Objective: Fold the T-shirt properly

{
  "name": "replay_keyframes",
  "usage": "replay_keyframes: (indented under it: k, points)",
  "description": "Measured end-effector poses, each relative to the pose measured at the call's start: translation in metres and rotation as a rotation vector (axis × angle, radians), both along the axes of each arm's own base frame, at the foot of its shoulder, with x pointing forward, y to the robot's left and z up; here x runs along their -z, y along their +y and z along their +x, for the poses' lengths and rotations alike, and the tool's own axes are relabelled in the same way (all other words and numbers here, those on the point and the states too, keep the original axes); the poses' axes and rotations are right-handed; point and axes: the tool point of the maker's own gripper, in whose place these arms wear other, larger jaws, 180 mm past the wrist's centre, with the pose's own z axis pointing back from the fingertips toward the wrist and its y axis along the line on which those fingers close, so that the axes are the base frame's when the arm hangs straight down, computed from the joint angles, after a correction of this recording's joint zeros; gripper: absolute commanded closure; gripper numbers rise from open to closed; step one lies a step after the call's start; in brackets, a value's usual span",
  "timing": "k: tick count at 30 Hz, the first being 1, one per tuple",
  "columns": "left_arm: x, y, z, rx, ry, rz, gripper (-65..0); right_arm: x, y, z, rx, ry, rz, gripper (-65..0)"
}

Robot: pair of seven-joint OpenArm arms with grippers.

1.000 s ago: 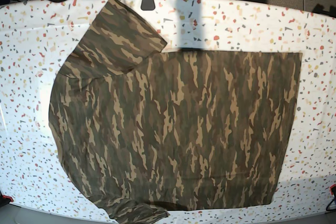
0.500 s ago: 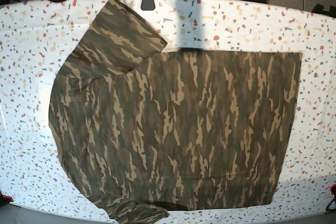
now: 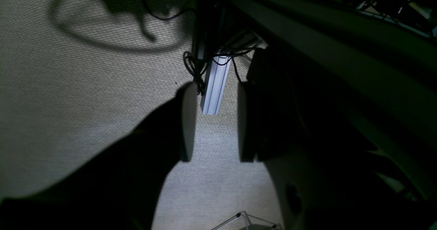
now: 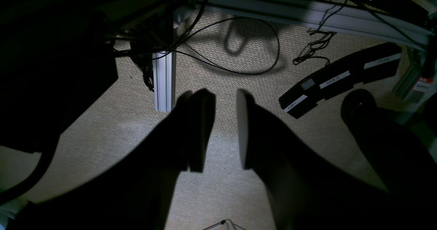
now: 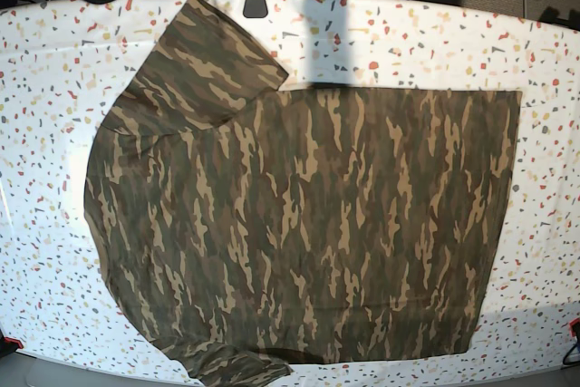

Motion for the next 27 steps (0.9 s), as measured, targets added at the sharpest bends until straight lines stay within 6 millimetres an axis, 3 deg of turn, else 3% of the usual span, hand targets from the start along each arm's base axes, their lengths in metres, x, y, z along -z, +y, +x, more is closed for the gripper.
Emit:
replay_keyframes:
  k: [6,15,22,27]
  points:
    - [0.0,0.0,0.001,0.0,-0.004,0.001,-20.2,0.0,-0.002,-0.005,-0.001,0.004,-0.002,-16.7]
    - [-0.007,0.01,-0.008,0.074,-0.042,0.035,-20.2,-0.013,-0.033,-0.027,-0.044,-0.017,0.015,-16.6]
    - [-0.033,0.038,-0.031,0.114,-0.066,0.106,-20.2,-0.048,-0.063,-0.041,-0.135,-0.095,0.005,-16.6]
    - [-0.07,0.045,-0.036,0.171,-0.136,0.087,-20.2,-0.091,-0.057,-0.047,-0.218,-0.177,0.038,-16.6]
